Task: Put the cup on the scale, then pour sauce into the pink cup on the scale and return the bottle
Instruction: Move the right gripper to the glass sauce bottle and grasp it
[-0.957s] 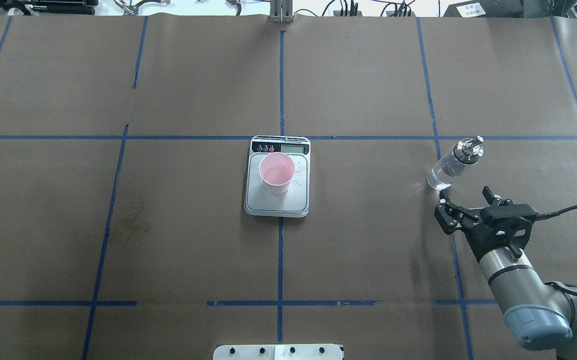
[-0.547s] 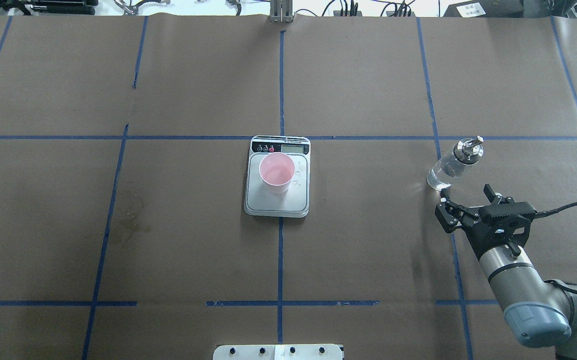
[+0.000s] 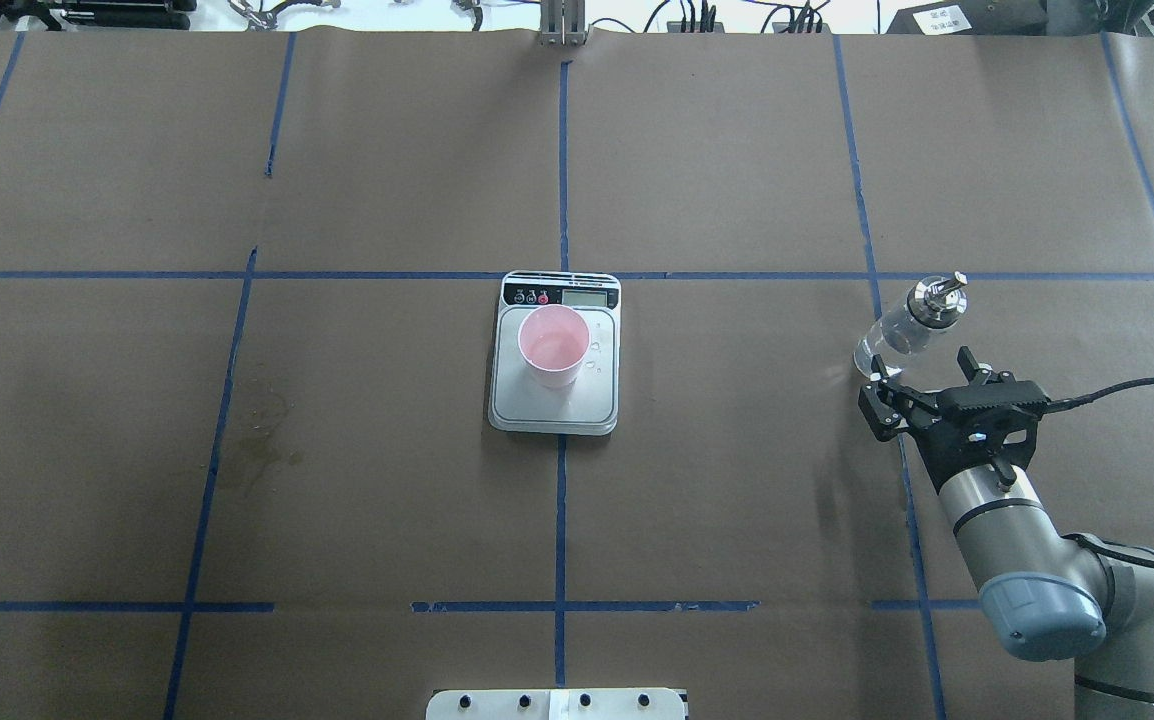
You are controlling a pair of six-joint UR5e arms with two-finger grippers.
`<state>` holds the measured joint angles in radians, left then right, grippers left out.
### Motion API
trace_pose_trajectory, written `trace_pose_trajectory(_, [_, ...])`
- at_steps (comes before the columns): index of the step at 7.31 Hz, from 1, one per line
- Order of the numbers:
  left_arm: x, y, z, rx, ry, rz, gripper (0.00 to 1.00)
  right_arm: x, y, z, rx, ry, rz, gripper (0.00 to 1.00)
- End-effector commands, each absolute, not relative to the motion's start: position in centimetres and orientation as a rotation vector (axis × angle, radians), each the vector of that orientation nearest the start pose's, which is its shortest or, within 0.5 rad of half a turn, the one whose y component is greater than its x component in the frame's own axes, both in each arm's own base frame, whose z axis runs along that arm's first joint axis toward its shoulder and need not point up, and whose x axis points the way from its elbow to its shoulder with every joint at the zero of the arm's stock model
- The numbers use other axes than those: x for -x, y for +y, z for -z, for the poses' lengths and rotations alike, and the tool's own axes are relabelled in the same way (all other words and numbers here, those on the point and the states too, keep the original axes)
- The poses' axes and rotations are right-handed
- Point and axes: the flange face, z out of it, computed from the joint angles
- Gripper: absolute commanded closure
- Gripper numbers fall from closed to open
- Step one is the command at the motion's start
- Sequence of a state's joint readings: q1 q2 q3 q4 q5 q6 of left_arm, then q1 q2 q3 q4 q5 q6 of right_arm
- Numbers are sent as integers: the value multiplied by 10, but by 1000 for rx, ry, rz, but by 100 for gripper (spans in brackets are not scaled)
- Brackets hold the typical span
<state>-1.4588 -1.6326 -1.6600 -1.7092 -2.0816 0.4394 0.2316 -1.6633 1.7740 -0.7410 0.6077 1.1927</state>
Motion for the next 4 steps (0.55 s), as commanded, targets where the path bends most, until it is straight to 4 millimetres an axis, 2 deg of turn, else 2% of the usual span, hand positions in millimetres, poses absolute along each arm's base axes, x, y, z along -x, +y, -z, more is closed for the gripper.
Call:
trace_pose_trajectory(1, [24, -542, -588, -358, 463, -608, 0, 392, -323, -497, -1108, -538, -327, 0])
trace_pose_trajectory(2, [24, -544, -586, -360, 463, -606, 0, 391, -326, -497, -1105, -537, -331, 0])
trace_pose_trajectory(4, [23, -545, -585, -361, 463, -606, 0, 403, -337, -497, -1102, -532, -338, 0])
